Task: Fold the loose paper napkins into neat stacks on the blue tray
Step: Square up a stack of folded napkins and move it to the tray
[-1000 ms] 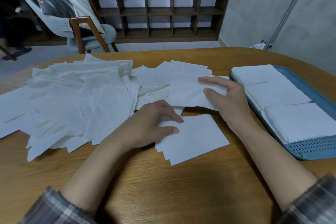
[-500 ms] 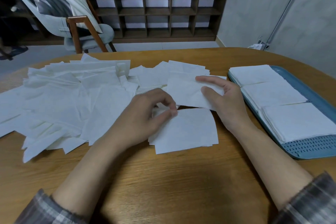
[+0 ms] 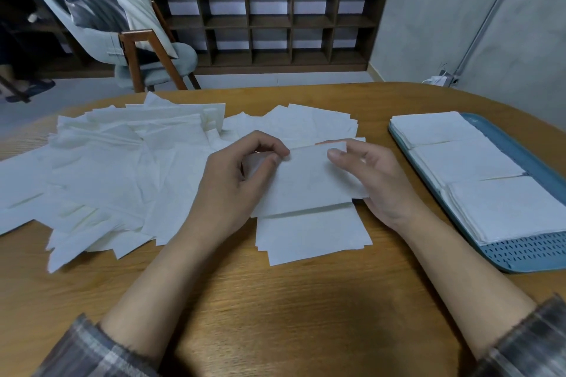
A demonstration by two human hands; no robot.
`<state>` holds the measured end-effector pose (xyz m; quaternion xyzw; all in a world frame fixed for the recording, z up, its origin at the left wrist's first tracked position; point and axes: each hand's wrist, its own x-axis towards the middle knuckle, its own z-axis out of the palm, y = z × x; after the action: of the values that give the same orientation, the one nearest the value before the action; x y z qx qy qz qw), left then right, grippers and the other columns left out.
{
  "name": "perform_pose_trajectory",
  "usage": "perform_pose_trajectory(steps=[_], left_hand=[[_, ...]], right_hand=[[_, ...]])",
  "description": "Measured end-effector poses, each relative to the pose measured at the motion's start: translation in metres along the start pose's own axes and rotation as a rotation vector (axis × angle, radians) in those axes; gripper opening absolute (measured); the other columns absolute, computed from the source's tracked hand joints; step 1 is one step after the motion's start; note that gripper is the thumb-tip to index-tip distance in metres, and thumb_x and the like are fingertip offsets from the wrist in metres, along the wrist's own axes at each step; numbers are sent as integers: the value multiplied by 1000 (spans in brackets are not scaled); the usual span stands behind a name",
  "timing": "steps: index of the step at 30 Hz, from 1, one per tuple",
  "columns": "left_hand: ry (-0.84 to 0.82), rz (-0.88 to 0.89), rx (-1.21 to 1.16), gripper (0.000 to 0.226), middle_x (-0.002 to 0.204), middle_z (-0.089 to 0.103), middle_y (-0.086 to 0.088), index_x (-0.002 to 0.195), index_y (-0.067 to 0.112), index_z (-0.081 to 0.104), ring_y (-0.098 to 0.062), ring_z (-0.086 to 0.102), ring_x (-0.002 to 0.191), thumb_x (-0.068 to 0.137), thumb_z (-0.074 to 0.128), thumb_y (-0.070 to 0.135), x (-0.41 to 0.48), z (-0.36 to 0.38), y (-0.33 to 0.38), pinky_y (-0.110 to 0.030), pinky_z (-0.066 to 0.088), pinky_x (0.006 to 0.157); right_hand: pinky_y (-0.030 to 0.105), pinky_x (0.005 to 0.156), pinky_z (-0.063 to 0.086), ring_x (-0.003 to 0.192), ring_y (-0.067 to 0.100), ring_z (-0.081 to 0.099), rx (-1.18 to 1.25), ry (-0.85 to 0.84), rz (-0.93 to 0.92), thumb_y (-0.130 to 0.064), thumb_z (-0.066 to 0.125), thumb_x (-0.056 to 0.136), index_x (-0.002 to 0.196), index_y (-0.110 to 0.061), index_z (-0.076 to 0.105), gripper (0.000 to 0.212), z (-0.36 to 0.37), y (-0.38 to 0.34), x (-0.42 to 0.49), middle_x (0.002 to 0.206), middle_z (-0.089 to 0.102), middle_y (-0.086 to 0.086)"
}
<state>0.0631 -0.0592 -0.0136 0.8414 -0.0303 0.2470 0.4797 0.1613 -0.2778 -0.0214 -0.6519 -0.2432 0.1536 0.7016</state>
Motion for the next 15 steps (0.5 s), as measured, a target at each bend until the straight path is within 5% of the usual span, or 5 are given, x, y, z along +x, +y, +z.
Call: perform_pose_trajectory(steps=[5, 10, 15], left_hand=[[29, -50, -64, 17, 106, 75, 18, 102, 26, 77, -5, 67, 104, 103, 67, 12, 0, 4, -1, -17, 45, 76], [2, -192, -174, 11, 103, 79, 17, 99, 25, 84, -8, 73, 97, 95, 79, 17, 2, 3, -1, -43, 62, 84], [5, -216, -173, 11, 103, 79, 16, 98, 25, 85, -3, 72, 101, 93, 80, 16, 2, 3, -2, -31, 59, 86]], right_hand=[[40, 91, 60, 105, 22, 77, -98, 44, 24, -19, 76, 92, 110, -17, 80, 18, 4, 1, -2, 112, 81, 1], [42, 93, 60, 107, 24, 76, -64, 50, 28, -17, 75, 94, 117, -16, 77, 23, 4, -1, -3, 115, 80, 3], [46, 99, 57, 115, 25, 71, -89, -22, 5, -19, 79, 89, 132, -27, 68, 46, 7, 0, -3, 124, 74, 3]])
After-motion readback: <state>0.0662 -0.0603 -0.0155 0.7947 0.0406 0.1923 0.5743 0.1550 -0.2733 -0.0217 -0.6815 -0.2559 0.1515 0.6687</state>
